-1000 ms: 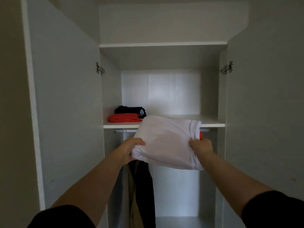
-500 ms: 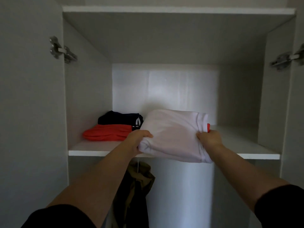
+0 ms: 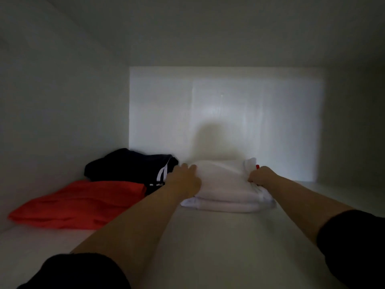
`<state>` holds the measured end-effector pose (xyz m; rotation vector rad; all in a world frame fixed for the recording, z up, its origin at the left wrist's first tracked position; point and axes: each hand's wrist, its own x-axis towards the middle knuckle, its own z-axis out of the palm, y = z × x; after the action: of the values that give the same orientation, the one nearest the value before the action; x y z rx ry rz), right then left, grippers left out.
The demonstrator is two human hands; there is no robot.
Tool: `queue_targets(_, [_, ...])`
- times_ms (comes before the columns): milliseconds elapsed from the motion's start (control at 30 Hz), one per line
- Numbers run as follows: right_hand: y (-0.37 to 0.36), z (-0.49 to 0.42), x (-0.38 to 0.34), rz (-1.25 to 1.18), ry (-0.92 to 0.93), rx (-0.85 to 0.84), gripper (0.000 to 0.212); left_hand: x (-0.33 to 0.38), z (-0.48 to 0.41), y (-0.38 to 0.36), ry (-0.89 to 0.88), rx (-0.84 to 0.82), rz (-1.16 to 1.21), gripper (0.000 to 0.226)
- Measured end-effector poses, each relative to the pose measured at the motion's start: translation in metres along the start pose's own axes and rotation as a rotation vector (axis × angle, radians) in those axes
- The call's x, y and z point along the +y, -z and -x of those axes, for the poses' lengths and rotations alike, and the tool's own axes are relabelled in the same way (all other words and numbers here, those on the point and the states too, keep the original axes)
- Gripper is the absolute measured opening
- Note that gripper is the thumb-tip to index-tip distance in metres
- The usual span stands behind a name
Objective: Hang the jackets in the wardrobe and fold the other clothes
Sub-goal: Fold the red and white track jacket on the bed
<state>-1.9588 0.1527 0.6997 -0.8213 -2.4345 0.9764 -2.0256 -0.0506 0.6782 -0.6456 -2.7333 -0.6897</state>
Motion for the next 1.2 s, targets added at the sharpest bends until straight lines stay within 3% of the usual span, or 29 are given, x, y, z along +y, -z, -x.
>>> queue_targets(67, [-0.016,-0.033,-0.006,0.02,0.012,-0.001,0.041,-0.001,-0.02,-0.014,-0.189,0.079,-0.213,0.047])
queue_targets(133, [-0.033,-0.063,-0.011,0.0,0.016,-0.025,0.042,-0.001,-0.042,-0.025,-0.248,0.018,-0.339,0.051])
queue_targets(267, [-0.064,-0.108,-0.015,-0.035,0.03,-0.069,0.051,-0.02,-0.078,-0.039,-0.22,-0.184,-0.384,0.062])
queue_targets(467, [-0.082,-0.142,-0.017,-0.073,0.036,-0.232,0.044,-0.039,-0.097,-0.052,-0.194,-0.035,-0.358,0.066])
queue_targets(500, [-0.082,-0.147,-0.018,-0.076,0.034,-0.193,0.045,-0.04,-0.098,-0.053,-0.201,-0.019,-0.367,0.066])
queue_targets(567, [-0.077,-0.155,-0.022,-0.053,0.081,0.04,0.049,-0.04,-0.101,-0.056,-0.203,0.004,-0.378,0.065])
queue_targets(633, [-0.072,-0.157,-0.033,0.003,0.314,0.276,0.045,-0.041,-0.103,-0.059,-0.206,0.024,-0.415,0.066])
queue_targets(667, [-0.071,-0.157,-0.041,0.019,0.452,0.301,0.039,-0.041,-0.104,-0.06,-0.207,0.028,-0.427,0.066])
queue_targets(733, [-0.079,-0.153,-0.051,0.154,0.615,0.107,0.031,-0.043,-0.107,-0.061,-0.209,0.02,-0.424,0.067])
queue_targets(800, [-0.096,-0.145,-0.047,0.339,0.615,-0.259,0.04,-0.046,-0.109,-0.062,-0.221,0.017,-0.418,0.068])
queue_targets(867, [-0.105,-0.139,-0.041,0.354,0.553,-0.47,0.046,-0.048,-0.109,-0.062,-0.231,0.004,-0.407,0.069])
queue_targets(1200, [-0.054,-0.101,-0.051,0.497,0.555,-0.244,0.055,-0.031,-0.086,-0.03,-0.221,-0.089,-0.394,0.061])
